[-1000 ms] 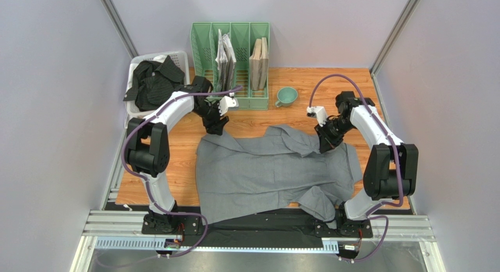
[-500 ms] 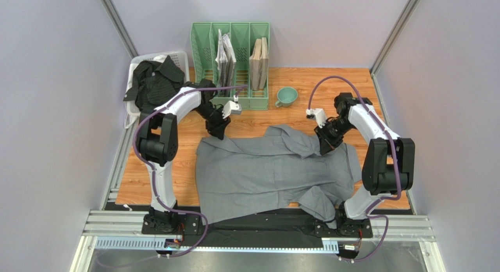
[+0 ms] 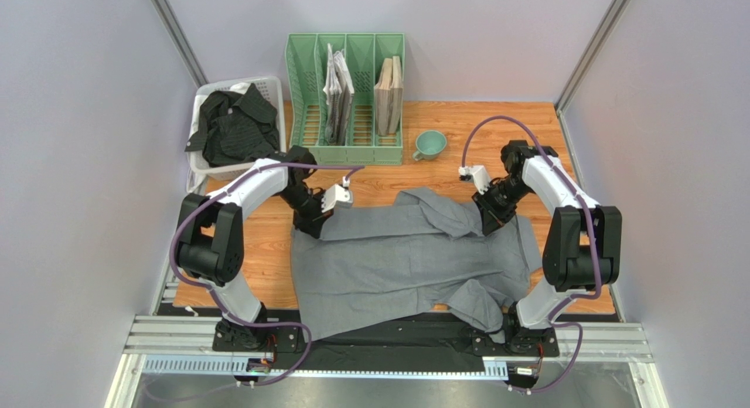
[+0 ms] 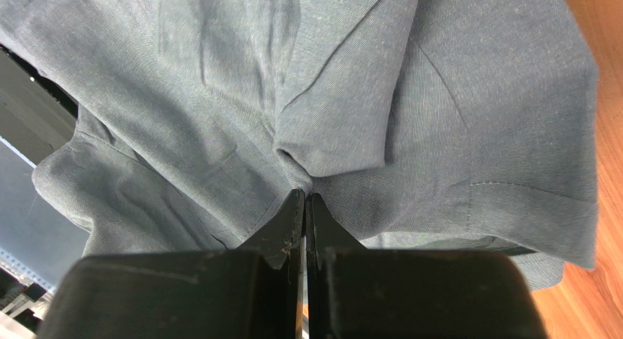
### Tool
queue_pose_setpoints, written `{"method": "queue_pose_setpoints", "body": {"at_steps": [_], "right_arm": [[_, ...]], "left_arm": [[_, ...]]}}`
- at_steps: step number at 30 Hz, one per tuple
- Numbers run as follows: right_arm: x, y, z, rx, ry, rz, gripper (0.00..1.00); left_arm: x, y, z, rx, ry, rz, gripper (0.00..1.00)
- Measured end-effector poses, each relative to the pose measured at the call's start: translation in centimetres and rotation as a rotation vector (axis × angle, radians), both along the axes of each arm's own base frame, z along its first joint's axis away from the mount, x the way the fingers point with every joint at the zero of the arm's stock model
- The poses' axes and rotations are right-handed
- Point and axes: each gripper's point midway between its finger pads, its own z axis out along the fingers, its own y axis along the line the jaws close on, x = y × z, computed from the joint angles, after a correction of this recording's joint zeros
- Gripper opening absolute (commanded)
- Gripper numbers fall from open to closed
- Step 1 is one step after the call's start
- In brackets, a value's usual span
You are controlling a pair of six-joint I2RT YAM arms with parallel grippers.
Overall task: Fold and stack the long sleeve shirts
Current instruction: Fold the shirt
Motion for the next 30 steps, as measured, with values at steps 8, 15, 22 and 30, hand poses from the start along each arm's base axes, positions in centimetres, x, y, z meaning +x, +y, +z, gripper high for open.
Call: {"method": "queue_pose_setpoints", "body": {"at_steps": [8,15,22,30], "right_arm": [[-0.2,-0.2,-1.2,-0.010,0.054,0.003,0.15],[0.8,0.0,0.5,0.035,0.071,-0.027,0.52],[4.0,-1.6,2.4,0.075,0.012,-0.141,0.54],[2.9,-1.8,-2.6,0.019,0.159,-0.187,0.53]], "left_arm": [[1.4,1.7,0.2,0.003,-0.002,0.116,0.58],[7.6,2.8,1.8,-0.010,-0.144,0.331,0.63],[9.0,4.1,-3.9,0.142,-0.078,0.413,0.41],[11.2,5.6,-5.0,0.245,-0.114,0.437,0.00]]}}
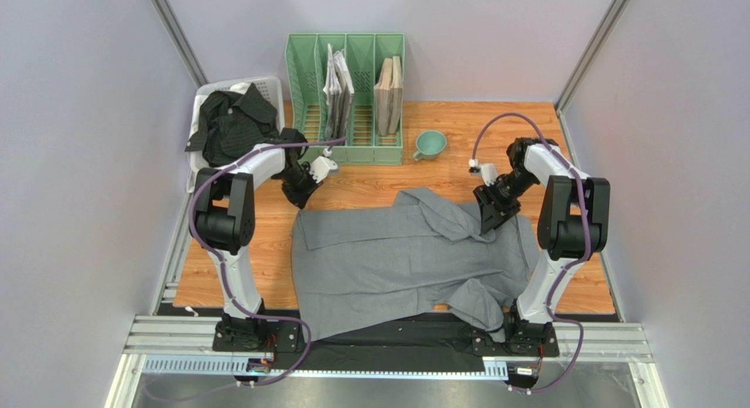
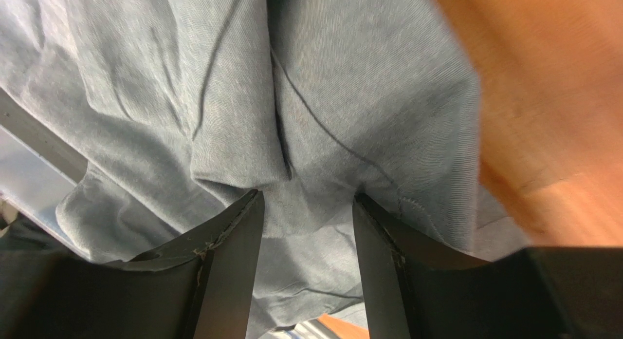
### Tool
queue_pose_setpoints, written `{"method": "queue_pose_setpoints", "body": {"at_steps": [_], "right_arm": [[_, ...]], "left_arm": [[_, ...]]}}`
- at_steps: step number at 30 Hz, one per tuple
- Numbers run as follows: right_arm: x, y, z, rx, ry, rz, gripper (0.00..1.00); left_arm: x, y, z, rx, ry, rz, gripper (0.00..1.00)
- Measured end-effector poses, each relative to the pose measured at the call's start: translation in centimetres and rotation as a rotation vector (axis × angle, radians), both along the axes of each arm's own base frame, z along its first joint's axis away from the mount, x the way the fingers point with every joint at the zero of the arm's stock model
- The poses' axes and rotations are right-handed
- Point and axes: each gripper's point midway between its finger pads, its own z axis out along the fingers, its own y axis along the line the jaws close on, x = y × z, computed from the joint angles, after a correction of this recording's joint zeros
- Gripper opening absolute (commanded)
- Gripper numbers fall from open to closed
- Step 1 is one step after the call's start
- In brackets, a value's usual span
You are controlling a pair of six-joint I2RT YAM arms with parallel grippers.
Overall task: Fold and stack the long sleeve shirts
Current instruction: Fold the shirt
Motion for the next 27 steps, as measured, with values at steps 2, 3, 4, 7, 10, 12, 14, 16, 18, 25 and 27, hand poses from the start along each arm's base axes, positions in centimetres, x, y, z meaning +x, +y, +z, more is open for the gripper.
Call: {"method": "queue_pose_setpoints", "body": {"at_steps": [2,3,4,7,10,12,14,16,18,25,27], "right_arm": [[-0.8,-0.1,-0.3,-0.008,0.035,0.001,0.56],[-0.9,0.0,-0.1,-0.002,0.041,0.000,0.57],[-0.9,0.2,0.4,0.010,0.043,-0.003,0.59],[1.0,1.2,3.0,0.063,-0.011,-0.026,0.63],[4.6,3.0,6.4,0.094,-0.150,-0.037,0.67],[6.3,5.2,8.1,0.105,-0.233,-0.016,0.68],[7.2,8.0,9.1,0.114,-0.292,0.023,0.70],[7.9,11.0,9.3,0.105,-0.335,0.075,0.71],[8.5,13.6,9.0,0.085,-0.368,0.123,0.72],[10.7,19.3,4.2,-0.012,-0.414,0.220,0.78],[11.2,19.7,2.6,-0.040,-0.410,0.225,0.78]], "left_arm": [[-0.1,0.1,0.0,0.004,0.002,-0.011,0.03],[-0.2,0.1,0.0,0.002,0.005,-0.017,0.08],[-0.3,0.0,0.1,-0.003,0.008,-0.022,0.17],[-0.5,-0.4,1.2,-0.030,-0.008,-0.037,0.33],[-0.1,-1.4,3.6,-0.065,-0.074,-0.050,0.42],[0.0,-2.2,4.8,-0.081,-0.110,-0.065,0.45],[0.0,-3.2,5.3,-0.092,-0.127,-0.084,0.47],[-0.2,-3.9,5.0,-0.098,-0.126,-0.094,0.47],[-0.7,-4.3,4.5,-0.098,-0.109,-0.099,0.45],[-1.0,-4.2,3.0,-0.079,-0.078,-0.081,0.39],[-1.0,-4.1,2.7,-0.072,-0.072,-0.078,0.40]]}}
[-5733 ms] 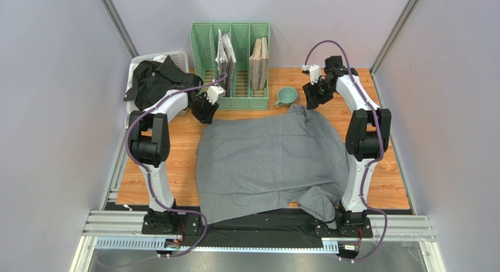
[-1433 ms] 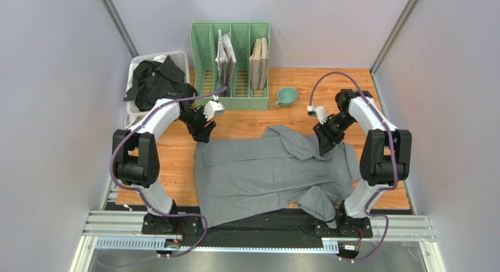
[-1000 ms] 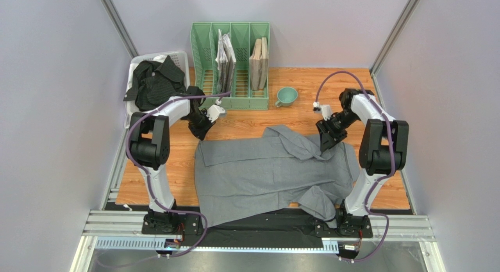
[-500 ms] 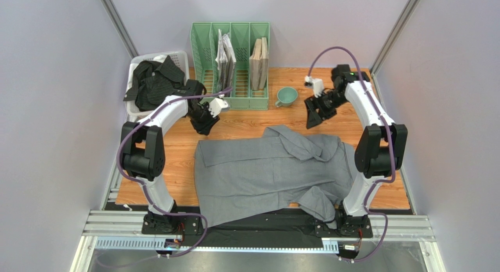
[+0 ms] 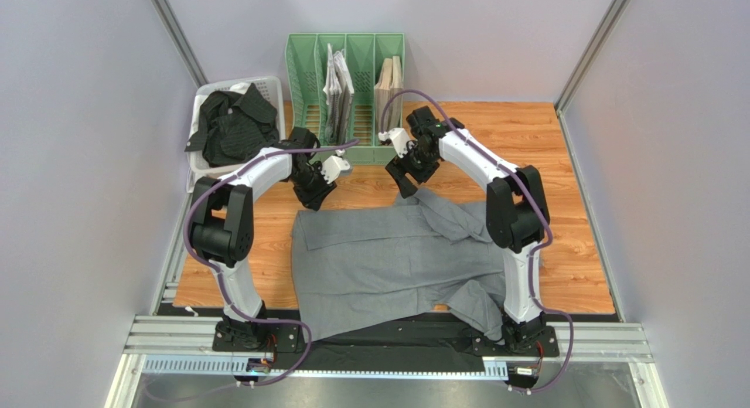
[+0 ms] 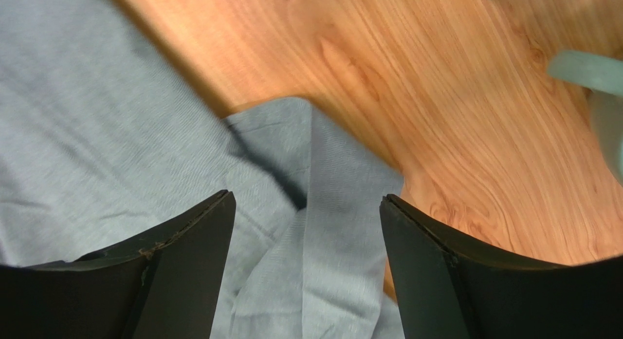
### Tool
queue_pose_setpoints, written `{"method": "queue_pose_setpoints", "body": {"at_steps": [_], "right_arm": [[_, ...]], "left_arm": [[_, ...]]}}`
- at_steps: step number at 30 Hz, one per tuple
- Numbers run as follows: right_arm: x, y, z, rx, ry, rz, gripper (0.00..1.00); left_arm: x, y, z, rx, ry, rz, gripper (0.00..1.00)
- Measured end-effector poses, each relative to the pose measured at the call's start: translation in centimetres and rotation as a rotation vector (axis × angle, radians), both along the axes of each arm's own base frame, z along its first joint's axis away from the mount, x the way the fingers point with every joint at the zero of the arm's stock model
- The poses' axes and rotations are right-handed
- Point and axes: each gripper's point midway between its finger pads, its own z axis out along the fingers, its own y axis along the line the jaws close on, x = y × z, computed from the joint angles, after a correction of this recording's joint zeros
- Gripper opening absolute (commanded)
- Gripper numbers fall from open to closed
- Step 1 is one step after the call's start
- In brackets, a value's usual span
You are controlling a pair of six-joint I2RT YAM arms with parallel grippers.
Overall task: Fold and stack the long sleeve shirts
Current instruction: Fold the shirt
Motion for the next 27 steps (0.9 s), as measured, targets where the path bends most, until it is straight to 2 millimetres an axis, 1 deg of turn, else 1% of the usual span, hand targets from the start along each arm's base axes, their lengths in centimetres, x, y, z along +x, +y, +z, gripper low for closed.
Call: {"method": "queue_pose_setpoints", "body": {"at_steps": [2,3,4,6,9,10,11,12,13,16,18,20,22,24,25,26,27], "right_arm": [[0.4,0.1,-1.4,-0.025,-0.001,-0.004,0.77],[0.7,0.2,-2.0,-0.036,-0.004,-0.006,0.77],[0.9,0.2,-2.3,-0.044,-0.010,-0.009,0.75],[1.3,0.4,-3.0,-0.058,-0.024,-0.011,0.72],[2.1,0.4,-3.7,-0.078,-0.051,-0.020,0.44],[2.2,0.4,-3.8,-0.083,-0.058,-0.027,0.28],[2.4,0.4,-3.9,-0.088,-0.067,-0.030,0.19],[2.5,0.3,-4.1,-0.092,-0.072,-0.037,0.08],[2.5,0.1,-4.2,-0.098,-0.075,-0.042,0.00],[2.4,-0.3,-4.7,-0.116,-0.072,-0.054,0.00],[2.2,-0.6,-4.6,-0.121,-0.069,-0.059,0.00],[2.2,-0.9,-3.7,-0.113,-0.081,-0.069,0.00],[2.3,-1.4,-1.7,-0.093,-0.108,-0.085,0.00],[2.7,-2.0,1.1,-0.064,-0.155,-0.109,0.00],[2.8,-2.2,3.1,-0.042,-0.193,-0.121,0.00],[3.1,-2.7,4.5,-0.026,-0.220,-0.137,0.00],[3.1,-3.1,6.6,-0.003,-0.258,-0.151,0.00]], "left_arm": [[0.0,0.1,-0.2,0.006,0.004,0.003,0.40],[-0.1,0.2,-0.4,0.010,0.006,0.004,0.38],[-0.1,0.2,-0.4,0.013,0.008,0.005,0.33],[-0.2,0.3,-0.6,0.018,0.012,0.012,0.31],[-0.2,0.4,-0.8,0.025,0.013,0.018,0.24],[-0.1,0.5,-0.9,0.028,0.014,0.020,0.22],[-0.1,0.5,-0.9,0.031,0.015,0.023,0.21],[-0.1,0.6,-1.1,0.035,0.017,0.025,0.18],[-0.1,0.7,-1.2,0.040,0.019,0.025,0.15],[-0.2,0.9,-1.6,0.052,0.027,0.030,0.08],[-0.2,1.0,-1.9,0.058,0.037,0.030,0.01],[-0.3,1.0,-2.3,0.064,0.046,0.031,0.00],[-0.4,1.1,-2.5,0.070,0.052,0.031,0.00],[-0.4,1.2,-2.7,0.075,0.058,0.031,0.00],[-0.5,1.2,-2.8,0.077,0.060,0.032,0.00],[-0.5,1.2,-2.8,0.078,0.061,0.032,0.00],[-0.5,1.3,-2.8,0.081,0.060,0.032,0.00]]}}
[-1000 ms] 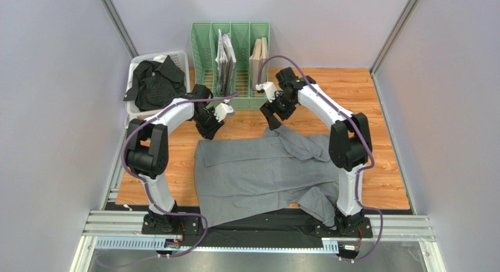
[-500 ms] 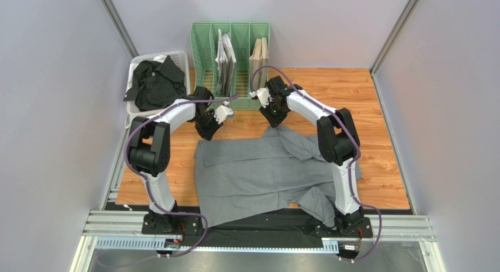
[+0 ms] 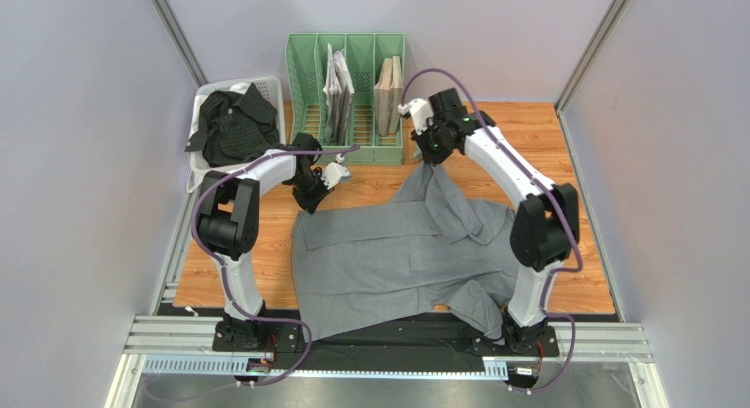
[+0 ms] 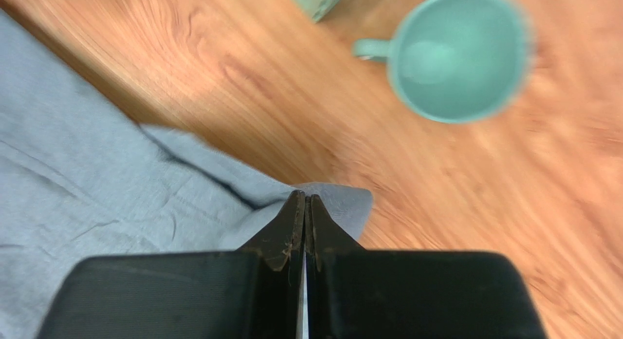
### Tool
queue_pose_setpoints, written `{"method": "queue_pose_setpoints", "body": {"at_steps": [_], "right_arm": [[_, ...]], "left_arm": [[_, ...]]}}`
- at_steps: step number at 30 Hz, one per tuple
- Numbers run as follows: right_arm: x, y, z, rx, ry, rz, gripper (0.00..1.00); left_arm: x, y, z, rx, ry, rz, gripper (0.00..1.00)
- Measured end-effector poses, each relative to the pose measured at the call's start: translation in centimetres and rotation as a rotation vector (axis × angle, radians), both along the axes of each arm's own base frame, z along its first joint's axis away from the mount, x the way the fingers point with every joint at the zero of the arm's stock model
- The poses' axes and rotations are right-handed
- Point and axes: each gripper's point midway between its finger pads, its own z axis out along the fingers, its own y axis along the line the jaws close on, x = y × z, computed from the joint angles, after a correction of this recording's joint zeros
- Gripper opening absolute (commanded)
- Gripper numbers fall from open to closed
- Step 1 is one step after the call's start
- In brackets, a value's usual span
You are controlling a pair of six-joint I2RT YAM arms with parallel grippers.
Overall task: Fold and stack the long sleeve shirts
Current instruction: Fold the shirt
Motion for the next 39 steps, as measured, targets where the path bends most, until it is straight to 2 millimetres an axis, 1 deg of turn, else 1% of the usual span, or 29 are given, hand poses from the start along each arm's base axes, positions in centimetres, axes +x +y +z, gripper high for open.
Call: {"method": "queue_pose_setpoints", "body": {"at_steps": [2,4,7,9,11,14,17,18,20,21,23,24,25,27,28,30,32,33,34,35,36,37,38,39], "right_arm": [[-0.1,-0.8,3.5,0.038,-0.069,-0.021,0.00],[-0.5,-1.3,6.0,0.070,-0.115,-0.035,0.00],[-1.8,-1.8,8.5,0.110,-0.155,-0.040,0.00],[-2.7,-2.1,9.2,0.132,-0.156,-0.034,0.00],[-4.1,-2.3,9.4,0.147,-0.141,-0.021,0.00],[-6.9,-2.9,8.6,0.159,-0.081,0.004,0.00],[-10.3,-3.2,6.8,0.170,0.002,0.050,0.00],[-12.2,-3.3,5.7,0.177,0.049,0.077,0.00],[-14.9,-3.3,4.2,0.188,0.116,0.121,0.02],[-16.4,-3.3,3.3,0.192,0.147,0.148,0.09],[-19.0,-3.6,1.5,0.176,0.201,0.203,0.19],[-20.1,-3.8,0.7,0.160,0.231,0.229,0.40],[-21.2,-4.0,-0.1,0.142,0.263,0.259,0.53],[-22.6,-4.6,-1.1,0.110,0.317,0.295,0.77],[-23.0,-4.9,-1.4,0.095,0.334,0.315,0.81],[-22.8,-5.2,-1.1,0.083,0.329,0.324,0.89],[-21.6,-4.8,0.0,0.088,0.295,0.319,0.89],[-20.7,-4.4,0.7,0.096,0.274,0.310,0.87],[-19.5,-3.9,1.6,0.106,0.250,0.300,0.86],[-18.0,-3.4,2.4,0.113,0.220,0.286,0.84],[-16.8,-3.0,2.9,0.116,0.197,0.277,0.82],[-15.5,-2.7,3.2,0.120,0.180,0.263,0.80],[-14.4,-2.6,3.0,0.120,0.175,0.245,0.77],[-13.8,-2.8,2.6,0.114,0.180,0.228,0.71]], "left_arm": [[0.0,0.1,0.0,0.004,-0.001,0.001,0.00],[0.0,0.1,0.0,0.006,-0.001,0.001,0.00],[0.1,0.3,0.0,0.016,-0.002,0.004,0.00],[0.3,0.4,0.0,0.026,-0.002,0.006,0.00],[0.5,0.4,0.0,0.030,-0.004,0.007,0.00],[1.3,0.2,0.5,0.020,-0.017,0.012,0.01],[2.0,-0.4,1.4,-0.027,-0.037,0.018,0.13],[2.2,-0.8,1.9,-0.051,-0.046,0.018,0.22],[2.2,-1.7,3.5,-0.114,-0.067,0.025,0.30],[2.2,-2.3,4.7,-0.158,-0.081,0.031,0.31],[2.2,-3.5,7.4,-0.233,-0.122,0.032,0.36],[2.3,-4.1,8.8,-0.266,-0.146,0.029,0.36],[2.4,-4.8,10.4,-0.299,-0.172,0.026,0.36],[2.6,-5.7,12.7,-0.352,-0.211,0.017,0.39],[2.6,-6.1,13.6,-0.374,-0.224,0.013,0.40],[2.2,-6.7,14.5,-0.408,-0.224,0.012,0.41],[1.8,-7.0,14.4,-0.431,-0.203,0.022,0.43],[1.5,-7.1,14.3,-0.441,-0.191,0.027,0.45],[1.0,-7.2,13.8,-0.450,-0.172,0.036,0.46],[0.4,-7.3,13.3,-0.459,-0.144,0.049,0.49],[-0.3,-7.3,12.8,-0.465,-0.119,0.059,0.49],[-1.0,-7.3,12.3,-0.470,-0.090,0.071,0.49],[-1.7,-7.3,11.8,-0.471,-0.065,0.082,0.49],[-2.1,-7.2,11.5,-0.469,-0.050,0.091,0.49]]}}
